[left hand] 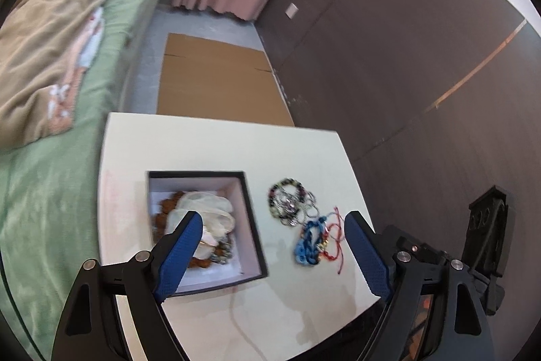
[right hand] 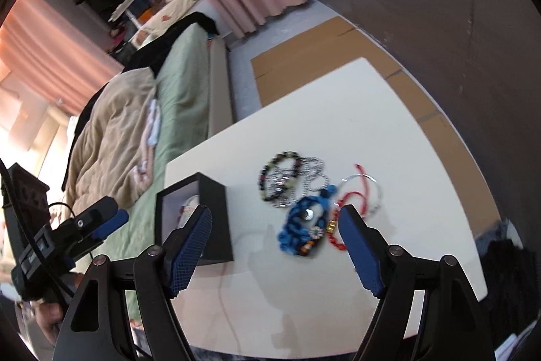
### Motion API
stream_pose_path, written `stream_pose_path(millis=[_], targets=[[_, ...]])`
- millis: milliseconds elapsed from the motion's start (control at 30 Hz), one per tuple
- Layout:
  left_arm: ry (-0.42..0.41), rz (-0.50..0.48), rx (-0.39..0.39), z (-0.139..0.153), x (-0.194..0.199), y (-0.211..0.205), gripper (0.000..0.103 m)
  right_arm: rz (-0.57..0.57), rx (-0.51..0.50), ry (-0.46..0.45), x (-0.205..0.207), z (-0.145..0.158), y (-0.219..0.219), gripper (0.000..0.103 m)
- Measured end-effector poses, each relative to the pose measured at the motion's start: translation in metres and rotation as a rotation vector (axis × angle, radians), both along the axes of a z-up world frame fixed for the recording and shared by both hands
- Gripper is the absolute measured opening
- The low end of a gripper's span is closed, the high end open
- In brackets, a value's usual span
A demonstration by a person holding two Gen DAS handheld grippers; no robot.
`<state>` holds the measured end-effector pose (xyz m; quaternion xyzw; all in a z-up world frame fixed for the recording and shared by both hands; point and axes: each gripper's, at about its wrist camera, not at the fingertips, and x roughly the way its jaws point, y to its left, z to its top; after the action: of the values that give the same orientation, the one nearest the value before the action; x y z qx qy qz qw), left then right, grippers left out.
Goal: Organize jewelry
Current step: 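Lower the butterfly necklace into the box and open the right tool, then grasp the blue braided bracelet with the left tool and lift it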
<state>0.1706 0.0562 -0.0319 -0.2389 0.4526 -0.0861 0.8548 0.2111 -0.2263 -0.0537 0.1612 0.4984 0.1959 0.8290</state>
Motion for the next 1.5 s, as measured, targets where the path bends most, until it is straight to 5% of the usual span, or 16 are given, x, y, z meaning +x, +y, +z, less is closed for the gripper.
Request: stream_pose_path(millis=[367,467,1233,1367,1500], targets=[[0.103,-0.125,0.051,-0.027,0.024,-0.059,0.060,-0.143,0.019,0.092,0.008,-0.026,-0.046,0.074],[0.122,-0.148,0.060,-0.033,0.030,-0.074,0.058,-0.167,0.026,0.109,0.010,-0.031,-0.055,0.068],[0.293,-0.223,0.243,-0.102,0.066,-0.136,0.042,-0.221,0.013,0.137,0.022,-0.042,-0.076,0.066],[0.315,-0.232,0.230,-0.112,0.068,-0.138,0.019,-0.203,-0.006,0.147,0.023,-0.045,-0.070,0.066],[0.297,-0.236,0.211,-0.106,0.063,-0.132,0.013,-0.171,-0.028,0.155,0.023,-0.048,-0.060,0.066]])
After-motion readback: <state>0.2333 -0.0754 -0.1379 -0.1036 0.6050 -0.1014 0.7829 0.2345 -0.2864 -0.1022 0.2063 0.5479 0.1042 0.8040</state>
